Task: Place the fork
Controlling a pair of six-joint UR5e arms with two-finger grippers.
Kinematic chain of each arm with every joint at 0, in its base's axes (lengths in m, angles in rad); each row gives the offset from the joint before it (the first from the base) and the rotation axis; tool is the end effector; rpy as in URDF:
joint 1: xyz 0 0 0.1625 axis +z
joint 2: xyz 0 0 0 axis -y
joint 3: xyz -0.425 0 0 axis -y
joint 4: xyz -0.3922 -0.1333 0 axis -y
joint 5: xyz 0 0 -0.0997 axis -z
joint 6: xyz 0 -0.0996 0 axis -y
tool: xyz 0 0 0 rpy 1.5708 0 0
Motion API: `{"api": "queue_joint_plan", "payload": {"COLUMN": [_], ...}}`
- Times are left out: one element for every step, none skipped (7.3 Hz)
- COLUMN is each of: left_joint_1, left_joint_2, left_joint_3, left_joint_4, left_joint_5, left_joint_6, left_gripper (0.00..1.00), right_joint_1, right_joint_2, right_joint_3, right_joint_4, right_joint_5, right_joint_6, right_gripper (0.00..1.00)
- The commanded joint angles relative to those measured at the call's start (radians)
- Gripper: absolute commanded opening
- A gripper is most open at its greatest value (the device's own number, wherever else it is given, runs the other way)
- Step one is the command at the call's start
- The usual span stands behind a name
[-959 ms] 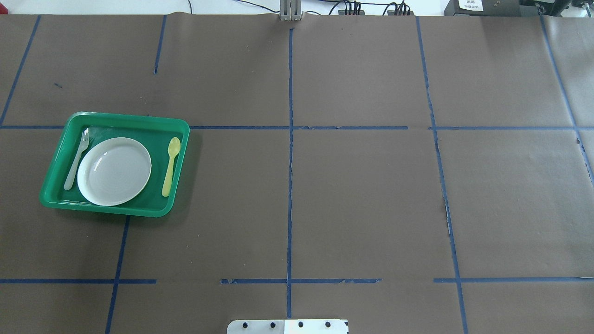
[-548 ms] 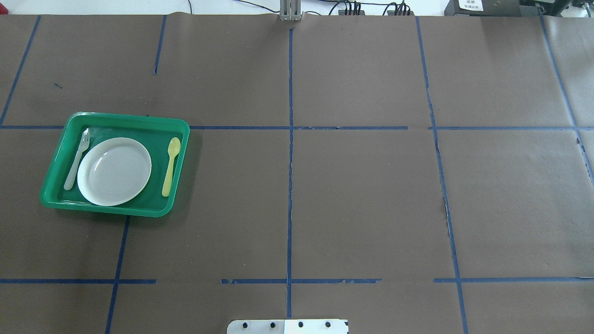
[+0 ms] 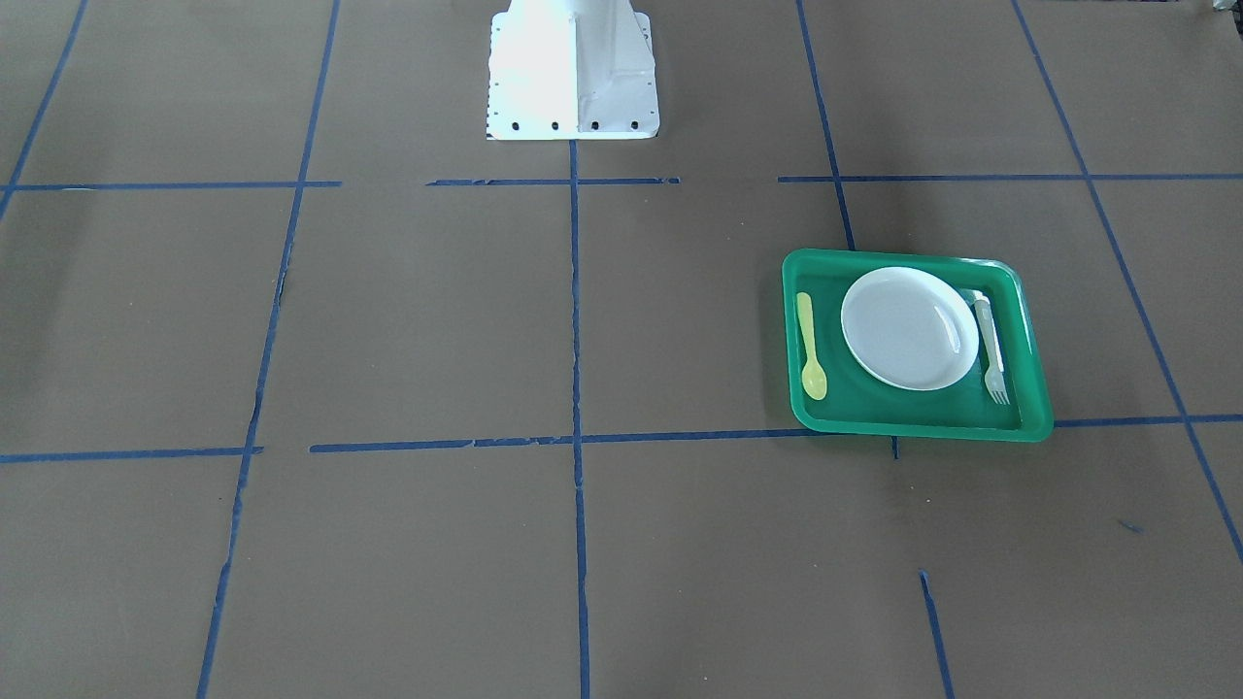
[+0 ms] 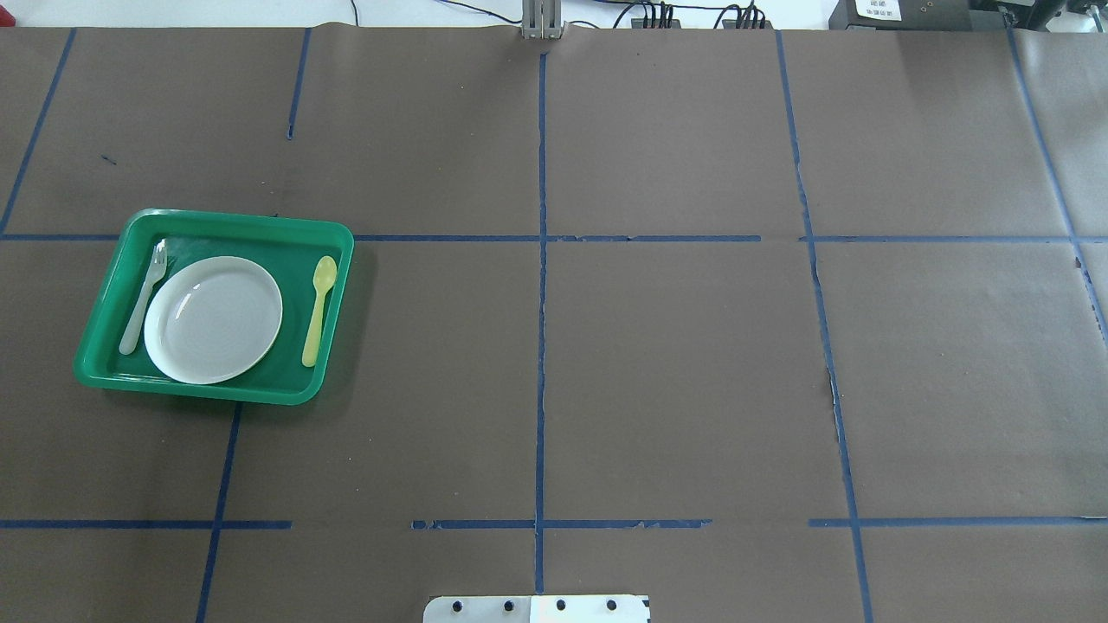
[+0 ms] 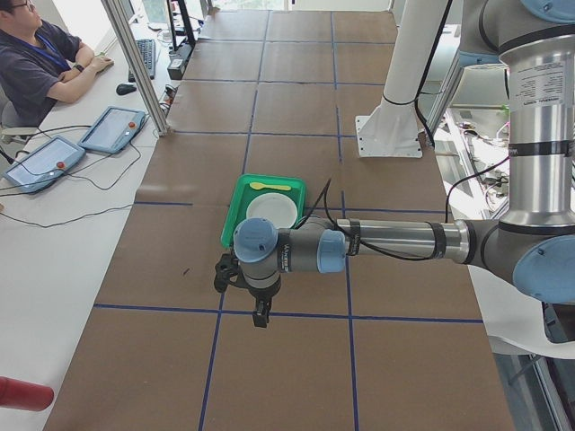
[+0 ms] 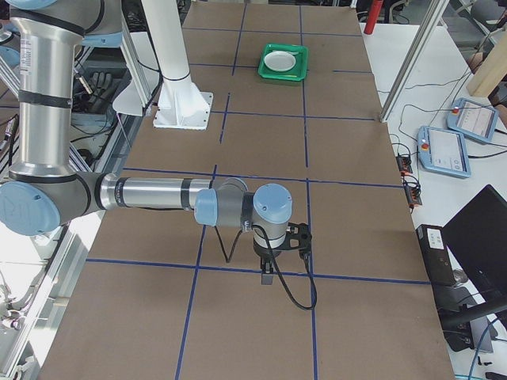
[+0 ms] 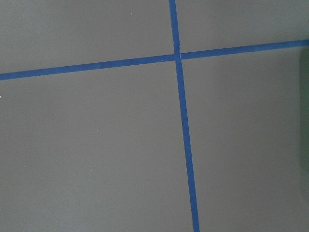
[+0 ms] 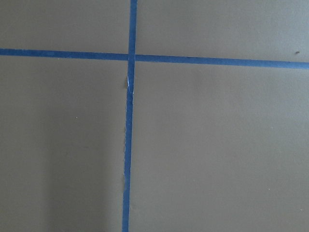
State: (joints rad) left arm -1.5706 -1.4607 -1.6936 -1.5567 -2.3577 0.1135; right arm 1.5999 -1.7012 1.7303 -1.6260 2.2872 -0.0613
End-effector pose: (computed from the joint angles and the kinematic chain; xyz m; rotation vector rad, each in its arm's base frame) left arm -0.0627 -0.4451 0.6504 0.0433 0.7861 0.1072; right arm 0.0805 -0.4323 0.6502 0.0074 -0.7168 -0.0215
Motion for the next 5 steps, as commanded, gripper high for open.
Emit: {"api": "queue_joint_plan", "payload": {"left_joint_1": [0.000, -0.002, -0.003, -0.008, -0.026], "left_joint_2": [-0.001, 0.002, 0.002, 0.002, 0.002], "left_joint_3": [0.000, 0.002, 0.002, 0.008, 0.006], "left_joint_4": [0.000, 0.001, 0.001, 0.001, 0.000], "left_joint_5": [0.000, 0.000, 0.000, -0.002, -0.003], "left_joint_6": [0.000, 0.000, 0.000, 0.002, 0.005], "left_gripper": [1.00, 1.00, 1.00, 1.00, 1.00], "right_joint_1": [0.000, 0.000, 0.000, 0.000, 0.000], "right_joint_2": [0.000, 0.000, 0.000, 0.000, 0.000], "right_joint_3": [0.000, 0.000, 0.000, 0.000, -0.001], "right_joint_4": [0.000, 0.000, 0.000, 0.000, 0.000], "right_joint_5": [0.000, 0.000, 0.000, 0.000, 0.000], "right_joint_6": [0.000, 0.000, 0.000, 0.000, 0.000], "right_gripper": [1.00, 1.00, 1.00, 1.00, 1.00]}}
